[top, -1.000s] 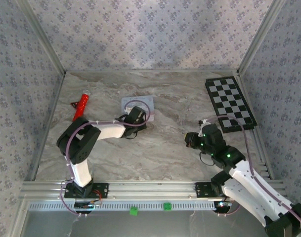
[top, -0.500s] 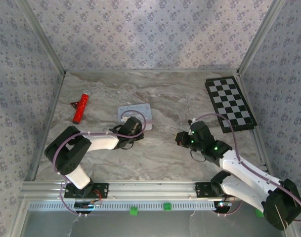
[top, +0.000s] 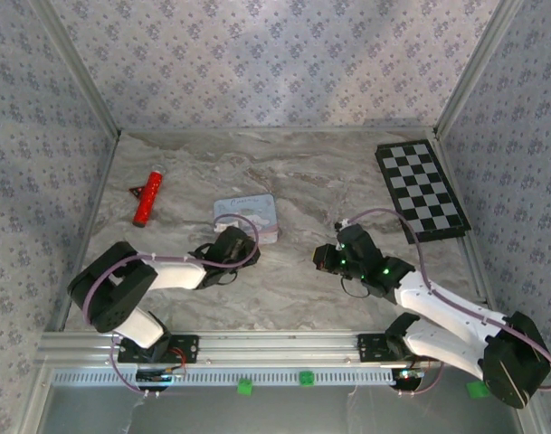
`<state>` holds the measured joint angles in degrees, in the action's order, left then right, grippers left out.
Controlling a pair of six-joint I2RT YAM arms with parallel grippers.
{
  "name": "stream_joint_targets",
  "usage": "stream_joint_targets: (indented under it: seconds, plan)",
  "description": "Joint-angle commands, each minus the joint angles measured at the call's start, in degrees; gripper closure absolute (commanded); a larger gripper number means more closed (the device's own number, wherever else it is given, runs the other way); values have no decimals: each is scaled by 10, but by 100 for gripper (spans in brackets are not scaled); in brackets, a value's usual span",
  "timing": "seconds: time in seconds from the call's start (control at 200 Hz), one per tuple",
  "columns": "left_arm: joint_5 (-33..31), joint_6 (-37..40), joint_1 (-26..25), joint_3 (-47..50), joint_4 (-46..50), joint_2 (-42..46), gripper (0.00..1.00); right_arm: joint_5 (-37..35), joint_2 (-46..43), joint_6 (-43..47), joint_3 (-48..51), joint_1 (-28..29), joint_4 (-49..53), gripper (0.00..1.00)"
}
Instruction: Unlock the padlock with the key
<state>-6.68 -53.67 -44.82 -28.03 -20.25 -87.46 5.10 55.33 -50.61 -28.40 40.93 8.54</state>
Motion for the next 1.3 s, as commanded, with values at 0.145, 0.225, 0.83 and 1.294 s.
stream_joint_targets:
  seconds: [0.145, 0.225, 0.83, 1.294]
  plan:
    - [-6, 22, -5, 66, -78, 22, 72, -16, 16, -4, -26, 14, -6, 100]
    - [8, 34, -5, 72, -107, 17, 72, -17, 18, -4, -29, 15, -5, 100]
    - [25, 37, -11, 98, -149, 43, 85, -18, 26, -15, -24, 29, -11, 100]
    - [93, 5, -13, -41, 120, 123, 86, 4, 88, -72, 10, 57, -111, 100]
